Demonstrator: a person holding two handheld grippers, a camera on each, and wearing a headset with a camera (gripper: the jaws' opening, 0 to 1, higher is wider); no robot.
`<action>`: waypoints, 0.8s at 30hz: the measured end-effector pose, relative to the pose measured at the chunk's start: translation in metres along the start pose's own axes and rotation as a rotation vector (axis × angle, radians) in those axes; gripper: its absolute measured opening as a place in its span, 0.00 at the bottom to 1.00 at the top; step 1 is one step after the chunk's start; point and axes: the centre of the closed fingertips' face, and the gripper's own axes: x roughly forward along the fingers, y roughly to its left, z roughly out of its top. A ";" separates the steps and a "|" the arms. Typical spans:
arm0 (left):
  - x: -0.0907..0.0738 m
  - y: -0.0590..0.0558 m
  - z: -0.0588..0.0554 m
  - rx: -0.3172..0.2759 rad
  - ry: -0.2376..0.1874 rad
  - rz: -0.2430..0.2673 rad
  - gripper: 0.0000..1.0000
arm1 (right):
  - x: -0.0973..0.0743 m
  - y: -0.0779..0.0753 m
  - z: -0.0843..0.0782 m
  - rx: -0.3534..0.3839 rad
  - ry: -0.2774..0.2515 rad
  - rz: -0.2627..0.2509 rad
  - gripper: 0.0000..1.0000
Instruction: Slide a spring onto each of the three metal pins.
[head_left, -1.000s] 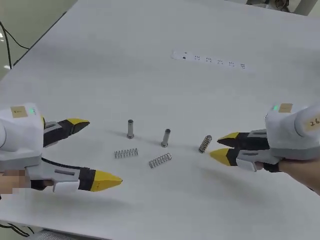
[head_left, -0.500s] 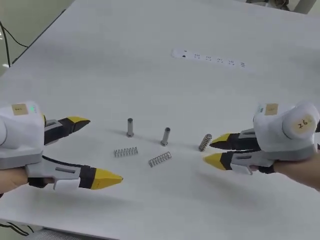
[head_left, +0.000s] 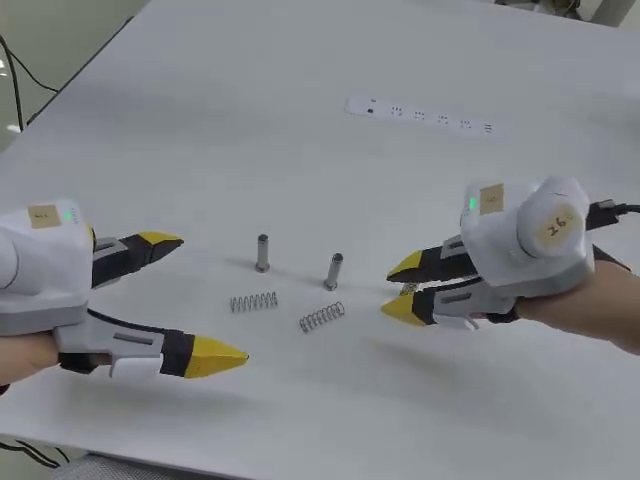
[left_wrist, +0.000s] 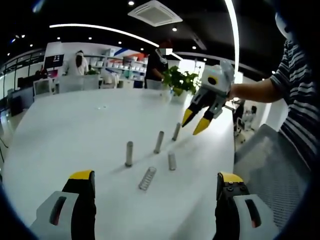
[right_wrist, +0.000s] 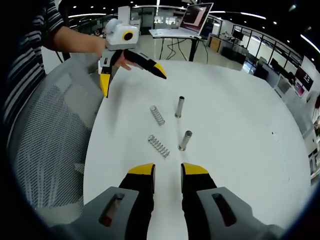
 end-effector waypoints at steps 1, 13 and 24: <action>0.000 0.000 0.000 0.000 -0.001 0.001 0.98 | 0.002 0.001 0.002 -0.018 0.005 0.008 0.18; -0.001 -0.001 0.000 0.002 -0.003 0.000 0.98 | 0.024 0.014 0.016 -0.153 0.046 0.080 0.19; 0.000 -0.002 -0.001 0.006 -0.002 -0.003 0.98 | 0.048 0.022 0.020 -0.234 0.063 0.129 0.17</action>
